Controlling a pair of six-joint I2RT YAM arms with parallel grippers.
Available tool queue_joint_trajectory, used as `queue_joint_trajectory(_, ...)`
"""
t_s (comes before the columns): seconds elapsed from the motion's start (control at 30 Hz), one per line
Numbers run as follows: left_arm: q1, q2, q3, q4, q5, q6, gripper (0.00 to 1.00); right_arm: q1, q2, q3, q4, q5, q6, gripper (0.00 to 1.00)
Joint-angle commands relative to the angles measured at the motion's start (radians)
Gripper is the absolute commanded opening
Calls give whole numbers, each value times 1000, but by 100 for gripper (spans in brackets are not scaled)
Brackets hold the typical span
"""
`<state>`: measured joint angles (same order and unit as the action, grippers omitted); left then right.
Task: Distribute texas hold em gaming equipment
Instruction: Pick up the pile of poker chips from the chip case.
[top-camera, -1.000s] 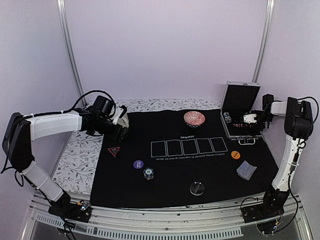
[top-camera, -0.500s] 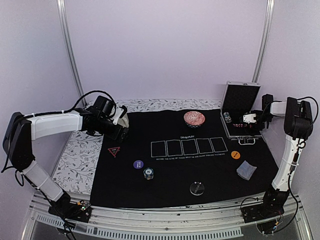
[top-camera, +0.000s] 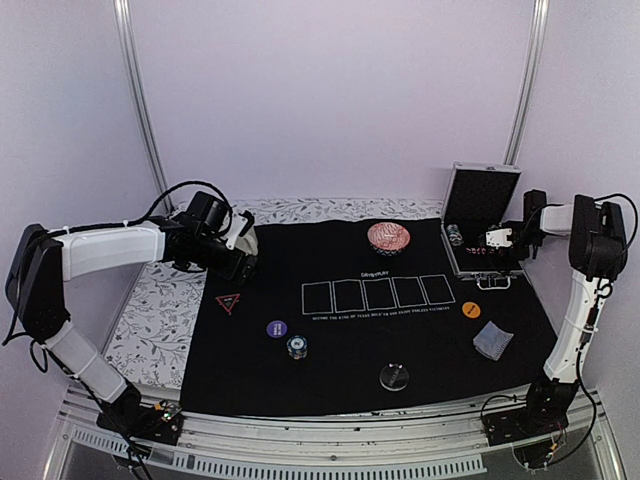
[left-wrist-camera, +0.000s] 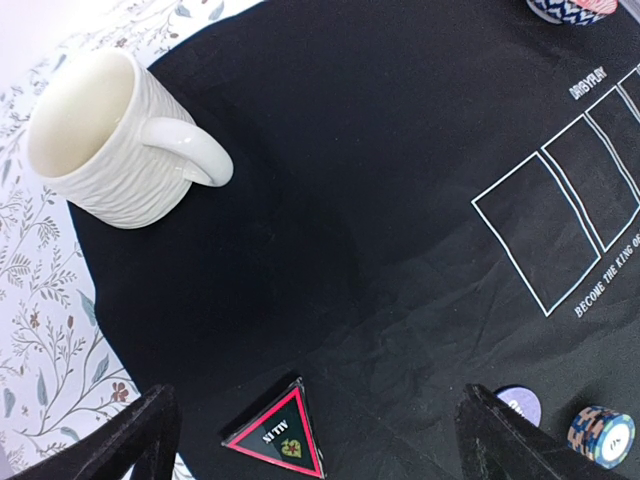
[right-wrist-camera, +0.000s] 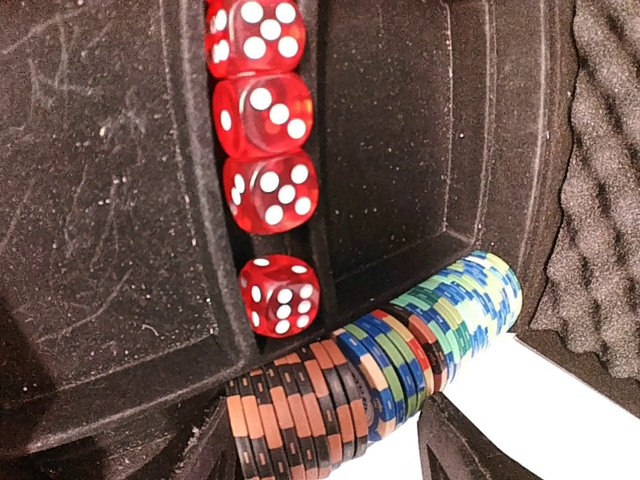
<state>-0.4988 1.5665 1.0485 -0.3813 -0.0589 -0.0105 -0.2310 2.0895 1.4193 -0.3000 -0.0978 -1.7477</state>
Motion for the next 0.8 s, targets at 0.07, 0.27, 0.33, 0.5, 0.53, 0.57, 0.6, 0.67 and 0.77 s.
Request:
queue_joint_trajectory(0.07,13,7,24,-16,16,6,98,-4,5,-61,-149,47,-4,62)
queue_joint_trajectory(0.27,14,6,27,-18,19,6,98,-11,-43,-91,-131,44,-22,62)
queue_joint_trajectory(0.33,14,6,27,-19,21,5,98,-10,-49,-96,-130,37,-29,62)
queue_joint_trajectory(0.5,14,6,28,-21,19,5,98,-7,-13,-69,-117,32,-42,62)
queue_joint_trajectory(0.53,14,6,27,-21,17,5,98,-7,-3,-62,-113,29,-33,62)
queue_joint_trajectory(0.57,14,6,27,-21,16,6,98,-7,4,-57,-110,30,-31,62)
queue_joint_trajectory(0.6,14,7,27,-21,15,5,98,-7,10,-53,-105,32,-29,62)
queue_joint_trajectory(0.67,13,10,27,-21,15,5,98,-6,23,-48,-92,37,-39,62)
queue_joint_trajectory(0.77,14,16,28,-21,16,6,98,-2,50,-29,-93,40,-52,62)
